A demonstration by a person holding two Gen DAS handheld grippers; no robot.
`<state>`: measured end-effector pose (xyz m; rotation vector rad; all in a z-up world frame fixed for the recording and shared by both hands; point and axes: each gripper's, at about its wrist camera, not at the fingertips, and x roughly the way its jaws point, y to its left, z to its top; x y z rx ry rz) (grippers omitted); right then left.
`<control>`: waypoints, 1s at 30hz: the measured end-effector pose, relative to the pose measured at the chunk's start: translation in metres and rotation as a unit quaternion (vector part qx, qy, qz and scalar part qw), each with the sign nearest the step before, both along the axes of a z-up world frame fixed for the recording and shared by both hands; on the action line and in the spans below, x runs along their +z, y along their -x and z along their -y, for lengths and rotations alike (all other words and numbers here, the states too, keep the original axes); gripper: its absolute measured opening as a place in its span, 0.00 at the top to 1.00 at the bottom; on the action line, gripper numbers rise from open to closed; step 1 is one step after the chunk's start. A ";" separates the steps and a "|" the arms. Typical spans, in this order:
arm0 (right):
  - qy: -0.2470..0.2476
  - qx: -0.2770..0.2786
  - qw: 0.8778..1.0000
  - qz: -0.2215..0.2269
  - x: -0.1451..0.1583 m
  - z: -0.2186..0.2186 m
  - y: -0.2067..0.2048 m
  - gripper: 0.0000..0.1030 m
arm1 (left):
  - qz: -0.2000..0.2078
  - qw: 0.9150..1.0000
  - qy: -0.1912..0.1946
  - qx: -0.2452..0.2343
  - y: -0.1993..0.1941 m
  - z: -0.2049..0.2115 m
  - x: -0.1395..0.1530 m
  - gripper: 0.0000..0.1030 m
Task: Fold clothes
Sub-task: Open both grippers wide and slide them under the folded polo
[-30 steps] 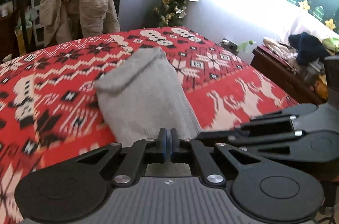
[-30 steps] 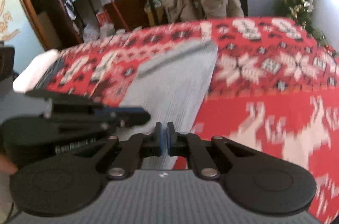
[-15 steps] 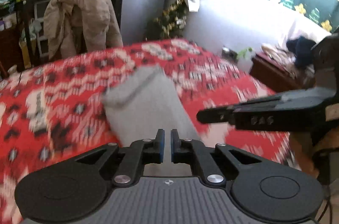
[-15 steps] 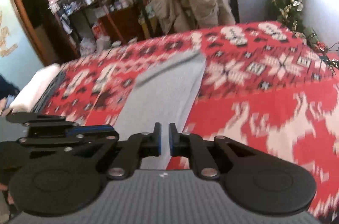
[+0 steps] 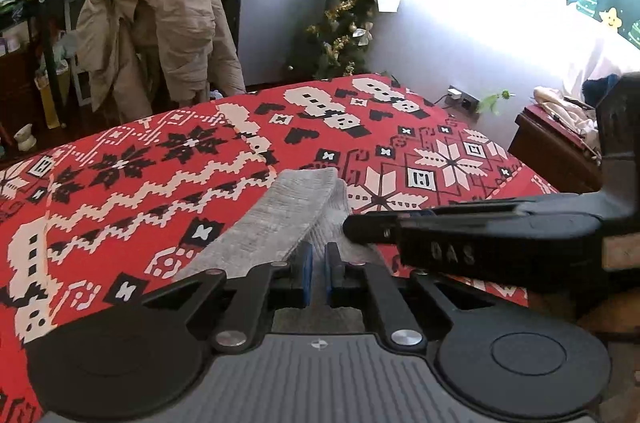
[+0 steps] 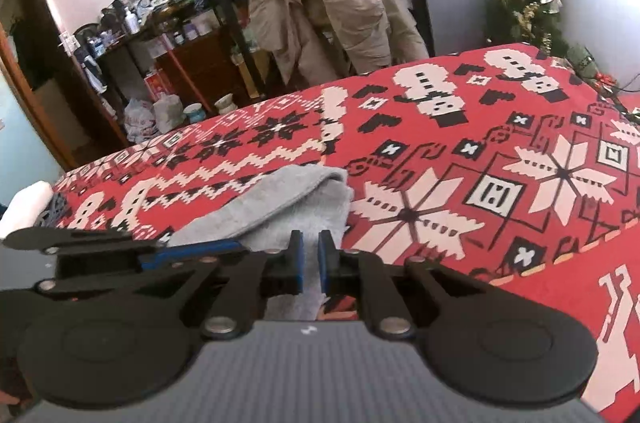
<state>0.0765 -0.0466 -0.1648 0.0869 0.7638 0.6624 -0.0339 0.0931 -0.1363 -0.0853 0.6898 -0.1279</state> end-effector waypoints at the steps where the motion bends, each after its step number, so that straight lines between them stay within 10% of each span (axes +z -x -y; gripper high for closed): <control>1: -0.002 -0.009 1.000 -0.003 0.000 0.001 -0.002 0.87 | 0.002 1.000 0.000 -0.001 0.005 0.000 0.003 0.92; 5: -0.015 -0.026 1.000 -0.002 0.016 0.013 0.002 0.80 | 0.016 1.000 0.002 0.002 0.033 0.000 0.019 0.57; 12: 0.021 0.009 0.999 0.036 0.061 0.029 0.053 0.22 | 0.050 0.998 0.007 0.032 0.094 -0.006 0.052 0.19; 19: 0.024 0.035 0.999 0.032 0.098 0.050 0.116 0.01 | 0.052 0.996 -0.017 0.072 0.134 -0.003 0.084 0.14; 30: 0.064 -0.008 0.995 0.082 0.123 0.064 0.183 0.01 | 0.030 0.991 -0.062 0.111 0.161 0.012 0.100 0.04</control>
